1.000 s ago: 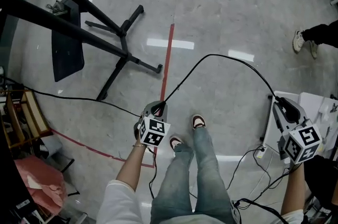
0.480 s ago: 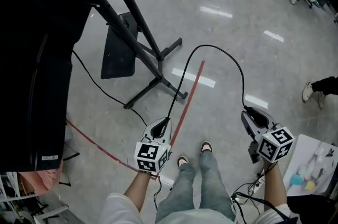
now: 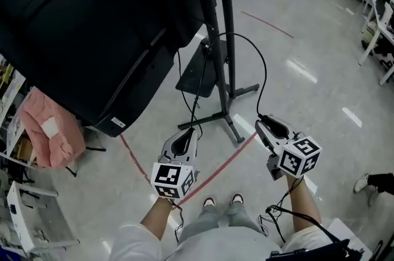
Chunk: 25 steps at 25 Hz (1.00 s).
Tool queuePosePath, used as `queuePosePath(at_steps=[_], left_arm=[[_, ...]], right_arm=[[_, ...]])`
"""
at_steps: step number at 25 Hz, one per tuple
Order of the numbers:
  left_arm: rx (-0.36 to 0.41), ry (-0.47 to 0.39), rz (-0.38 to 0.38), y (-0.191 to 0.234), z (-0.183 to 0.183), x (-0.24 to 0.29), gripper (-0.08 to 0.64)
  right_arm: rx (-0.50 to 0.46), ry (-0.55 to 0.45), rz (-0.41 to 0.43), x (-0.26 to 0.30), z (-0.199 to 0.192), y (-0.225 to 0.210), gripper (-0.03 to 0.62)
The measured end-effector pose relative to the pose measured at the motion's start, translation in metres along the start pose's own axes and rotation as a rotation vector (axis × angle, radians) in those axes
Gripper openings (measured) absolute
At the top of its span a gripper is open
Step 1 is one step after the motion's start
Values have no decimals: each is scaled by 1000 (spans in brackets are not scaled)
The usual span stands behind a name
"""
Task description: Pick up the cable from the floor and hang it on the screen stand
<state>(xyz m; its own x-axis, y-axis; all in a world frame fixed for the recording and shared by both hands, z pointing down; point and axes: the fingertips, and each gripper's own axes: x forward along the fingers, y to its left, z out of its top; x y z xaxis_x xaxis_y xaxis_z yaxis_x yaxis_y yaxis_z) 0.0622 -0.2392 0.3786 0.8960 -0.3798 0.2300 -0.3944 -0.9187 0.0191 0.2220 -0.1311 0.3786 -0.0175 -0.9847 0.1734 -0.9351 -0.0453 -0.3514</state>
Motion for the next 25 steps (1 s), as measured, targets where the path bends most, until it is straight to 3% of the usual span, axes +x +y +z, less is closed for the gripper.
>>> queuePosePath(at_steps=[5, 14, 21, 25], left_arm=[[-14, -120, 188, 34, 55, -64, 12], [-39, -291, 475, 110, 133, -176, 11], [10, -383, 614, 145, 189, -235, 11], [-21, -399, 679, 172, 219, -258, 11]], right_arm=[[-103, -34, 230, 50, 55, 86, 124], [-157, -113, 544, 112, 121, 235, 123], [-187, -162, 696, 138, 171, 318, 123], [-172, -164, 714, 150, 199, 354, 123]])
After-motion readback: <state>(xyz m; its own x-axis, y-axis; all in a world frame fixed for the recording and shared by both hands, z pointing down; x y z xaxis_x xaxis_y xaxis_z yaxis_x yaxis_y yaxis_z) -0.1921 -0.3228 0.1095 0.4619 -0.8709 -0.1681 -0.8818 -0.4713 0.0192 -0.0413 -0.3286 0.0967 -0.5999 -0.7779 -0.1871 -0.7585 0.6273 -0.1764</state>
